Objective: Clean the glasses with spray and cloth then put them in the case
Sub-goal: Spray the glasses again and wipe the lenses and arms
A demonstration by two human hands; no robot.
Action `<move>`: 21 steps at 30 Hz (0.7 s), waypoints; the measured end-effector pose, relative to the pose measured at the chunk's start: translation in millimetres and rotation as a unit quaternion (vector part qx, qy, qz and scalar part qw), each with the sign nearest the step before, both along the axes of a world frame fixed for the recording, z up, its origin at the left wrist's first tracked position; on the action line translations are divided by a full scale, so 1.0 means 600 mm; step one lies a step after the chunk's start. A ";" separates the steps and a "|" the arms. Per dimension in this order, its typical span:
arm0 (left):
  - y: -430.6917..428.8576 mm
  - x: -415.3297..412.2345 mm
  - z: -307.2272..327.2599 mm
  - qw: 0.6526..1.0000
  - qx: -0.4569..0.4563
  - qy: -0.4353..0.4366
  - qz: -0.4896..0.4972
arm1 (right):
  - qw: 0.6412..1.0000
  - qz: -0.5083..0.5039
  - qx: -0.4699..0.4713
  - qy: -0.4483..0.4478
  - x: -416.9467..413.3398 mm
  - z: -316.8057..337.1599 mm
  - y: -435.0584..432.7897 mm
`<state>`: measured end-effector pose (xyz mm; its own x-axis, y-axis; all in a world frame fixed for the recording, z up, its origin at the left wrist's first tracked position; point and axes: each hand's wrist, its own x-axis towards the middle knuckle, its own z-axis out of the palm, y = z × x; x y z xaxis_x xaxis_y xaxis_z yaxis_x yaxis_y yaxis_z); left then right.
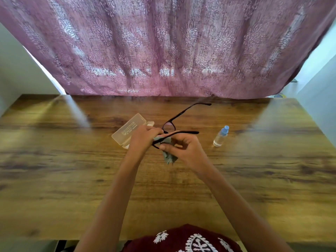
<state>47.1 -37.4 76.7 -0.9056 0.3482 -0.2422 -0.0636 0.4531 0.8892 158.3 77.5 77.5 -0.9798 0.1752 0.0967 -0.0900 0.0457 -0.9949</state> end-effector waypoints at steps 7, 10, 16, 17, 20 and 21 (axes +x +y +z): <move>-0.020 -0.003 0.008 0.996 -0.040 -0.005 -0.073 | 0.990 -0.095 0.084 0.065 -0.017 0.001 -0.028; -0.041 0.010 0.010 0.990 -0.097 0.086 -0.046 | 0.991 -0.110 -0.071 0.000 -0.019 0.016 -0.027; -0.085 0.035 0.031 0.954 0.087 0.268 -0.105 | 0.958 -0.133 -0.251 -0.038 -0.027 0.028 -0.026; -0.087 0.035 0.034 0.952 0.079 0.274 -0.116 | 0.953 -0.129 -0.272 -0.042 -0.028 0.031 -0.028; -0.088 0.035 0.040 0.942 0.068 0.305 -0.126 | 0.941 -0.129 -0.308 -0.059 -0.032 0.036 -0.032; -0.088 0.034 0.040 0.937 0.064 0.322 -0.121 | 0.939 -0.136 -0.310 -0.063 -0.032 0.036 -0.034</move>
<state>67.2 -90.5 100.9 -0.7408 0.5508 0.3846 0.5950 0.2722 0.7562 139.1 57.3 99.3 -0.8875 0.4045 -0.2206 -0.0380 -0.5415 -0.8399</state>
